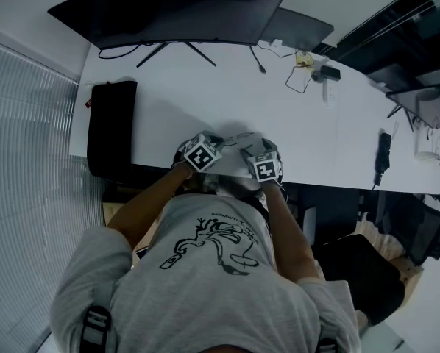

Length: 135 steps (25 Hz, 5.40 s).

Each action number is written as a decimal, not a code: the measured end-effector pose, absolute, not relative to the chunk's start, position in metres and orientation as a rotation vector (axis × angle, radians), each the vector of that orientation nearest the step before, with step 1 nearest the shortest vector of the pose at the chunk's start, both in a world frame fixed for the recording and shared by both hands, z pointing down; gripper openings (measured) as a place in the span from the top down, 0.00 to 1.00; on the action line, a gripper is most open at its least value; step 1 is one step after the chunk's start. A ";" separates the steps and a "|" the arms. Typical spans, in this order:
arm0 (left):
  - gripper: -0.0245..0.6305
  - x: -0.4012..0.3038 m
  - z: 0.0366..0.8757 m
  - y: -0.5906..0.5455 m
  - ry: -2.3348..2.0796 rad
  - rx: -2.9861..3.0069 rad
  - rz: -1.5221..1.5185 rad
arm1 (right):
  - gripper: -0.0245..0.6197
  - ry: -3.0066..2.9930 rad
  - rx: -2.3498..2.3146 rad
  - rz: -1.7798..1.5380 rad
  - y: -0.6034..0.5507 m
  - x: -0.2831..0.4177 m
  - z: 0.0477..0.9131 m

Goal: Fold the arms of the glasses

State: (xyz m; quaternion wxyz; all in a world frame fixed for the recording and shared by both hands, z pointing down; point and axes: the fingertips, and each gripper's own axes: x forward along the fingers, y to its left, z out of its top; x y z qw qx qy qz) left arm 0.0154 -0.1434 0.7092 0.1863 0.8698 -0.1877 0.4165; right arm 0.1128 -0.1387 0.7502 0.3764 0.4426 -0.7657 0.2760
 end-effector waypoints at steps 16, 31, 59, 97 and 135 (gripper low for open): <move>0.91 0.021 0.711 -0.129 -0.448 2.468 1.219 | 0.37 -1.951 1.130 0.707 -0.138 0.116 0.751; 0.91 0.024 0.712 -0.116 -0.384 2.477 1.273 | 0.37 -1.940 1.140 0.700 -0.136 0.121 0.752; 0.91 0.011 0.721 -0.146 -0.719 2.764 1.558 | 0.68 -2.116 1.273 0.723 -0.123 0.102 0.698; 0.93 -0.001 0.554 -0.151 -0.966 2.628 0.630 | 0.90 -2.405 1.355 0.488 -0.138 0.110 0.506; 0.93 0.005 0.388 -0.142 -0.980 2.713 0.241 | 0.93 -2.580 1.328 0.259 -0.114 0.084 0.349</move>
